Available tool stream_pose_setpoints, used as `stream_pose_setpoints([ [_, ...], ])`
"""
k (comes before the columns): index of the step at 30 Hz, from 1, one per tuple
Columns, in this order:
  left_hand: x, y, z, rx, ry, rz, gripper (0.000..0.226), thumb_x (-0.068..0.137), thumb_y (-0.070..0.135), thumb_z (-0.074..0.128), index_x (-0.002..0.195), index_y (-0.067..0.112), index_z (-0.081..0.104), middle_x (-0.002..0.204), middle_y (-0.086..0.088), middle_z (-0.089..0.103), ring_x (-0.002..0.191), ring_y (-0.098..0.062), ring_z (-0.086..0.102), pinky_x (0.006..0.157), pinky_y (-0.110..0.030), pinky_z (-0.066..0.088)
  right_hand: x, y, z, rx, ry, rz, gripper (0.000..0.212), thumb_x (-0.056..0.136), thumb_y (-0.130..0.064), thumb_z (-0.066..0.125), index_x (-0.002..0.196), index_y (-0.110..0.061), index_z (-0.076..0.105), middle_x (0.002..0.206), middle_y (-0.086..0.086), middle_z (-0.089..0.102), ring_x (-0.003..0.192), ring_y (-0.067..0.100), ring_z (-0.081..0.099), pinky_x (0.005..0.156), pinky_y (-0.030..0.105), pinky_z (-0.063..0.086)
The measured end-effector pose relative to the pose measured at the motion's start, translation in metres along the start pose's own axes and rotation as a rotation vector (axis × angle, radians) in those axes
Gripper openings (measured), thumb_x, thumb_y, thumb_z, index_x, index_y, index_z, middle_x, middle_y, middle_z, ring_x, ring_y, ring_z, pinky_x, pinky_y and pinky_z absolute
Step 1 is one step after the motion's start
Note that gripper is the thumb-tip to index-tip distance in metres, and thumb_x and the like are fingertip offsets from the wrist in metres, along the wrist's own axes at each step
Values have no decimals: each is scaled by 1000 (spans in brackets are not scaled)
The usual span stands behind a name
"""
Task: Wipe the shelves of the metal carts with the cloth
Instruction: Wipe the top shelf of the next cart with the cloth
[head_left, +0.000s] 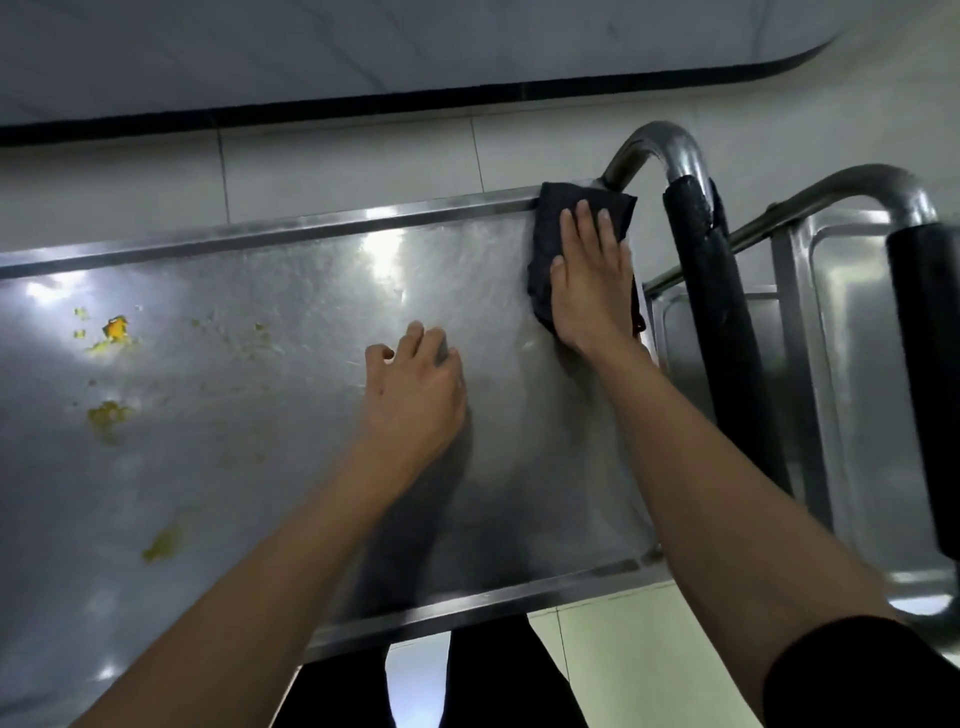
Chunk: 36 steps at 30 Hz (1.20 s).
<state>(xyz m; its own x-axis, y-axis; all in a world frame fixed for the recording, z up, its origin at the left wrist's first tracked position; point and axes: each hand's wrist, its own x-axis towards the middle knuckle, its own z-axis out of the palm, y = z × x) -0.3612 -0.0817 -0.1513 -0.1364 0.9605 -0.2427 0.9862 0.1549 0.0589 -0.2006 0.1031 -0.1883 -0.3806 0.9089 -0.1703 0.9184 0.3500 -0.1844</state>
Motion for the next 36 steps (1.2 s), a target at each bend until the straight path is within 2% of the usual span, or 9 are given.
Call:
stream_pose_setpoints([
  [4,-3,9,0,16,-66,15,37,97,31,40,123,15,62,143,-3,44,143,-24,32,94,-46,34,-14,6,2,9,-2,31,60,102,-36,18,159,-20,12,168,1,5,154,22,1,124,50,9],
  [10,-11,14,-2,30,-113,31,40,99,30,38,131,14,57,148,-3,37,146,-23,25,96,-45,35,-58,9,10,54,-9,51,60,102,-36,16,160,-21,10,168,1,3,154,21,-3,124,51,8],
  [14,-15,11,1,22,-134,45,45,100,31,38,139,13,50,155,-6,30,150,-25,18,96,-46,35,-47,5,8,41,-10,48,59,104,-35,20,160,-21,9,168,0,2,154,22,-4,124,51,5],
  [19,-15,9,7,5,-118,43,44,99,29,39,138,14,50,155,-5,32,150,-24,20,92,-44,35,1,-24,5,26,-34,-81,58,106,-34,21,160,-20,6,168,1,-3,154,25,-8,124,54,9],
  [24,-13,7,9,-20,-73,40,42,98,31,40,134,14,54,152,-5,37,148,-24,25,90,-43,35,-14,-62,19,29,-29,-250,56,105,-33,22,160,-22,15,168,-1,4,154,23,-3,124,51,9],
  [30,-11,6,5,-21,-35,75,37,97,34,42,122,15,62,138,-4,48,135,-23,37,89,-47,37,-35,-58,17,71,-76,-235,56,106,-34,21,160,-22,9,168,-1,-2,154,20,-8,125,48,4],
  [36,-19,0,4,-30,-42,74,38,98,36,45,128,16,57,144,-7,47,139,-28,36,102,-55,36,-72,-40,13,84,-87,-146,57,107,-34,20,160,-21,5,168,-1,-5,154,20,-11,125,49,1],
])
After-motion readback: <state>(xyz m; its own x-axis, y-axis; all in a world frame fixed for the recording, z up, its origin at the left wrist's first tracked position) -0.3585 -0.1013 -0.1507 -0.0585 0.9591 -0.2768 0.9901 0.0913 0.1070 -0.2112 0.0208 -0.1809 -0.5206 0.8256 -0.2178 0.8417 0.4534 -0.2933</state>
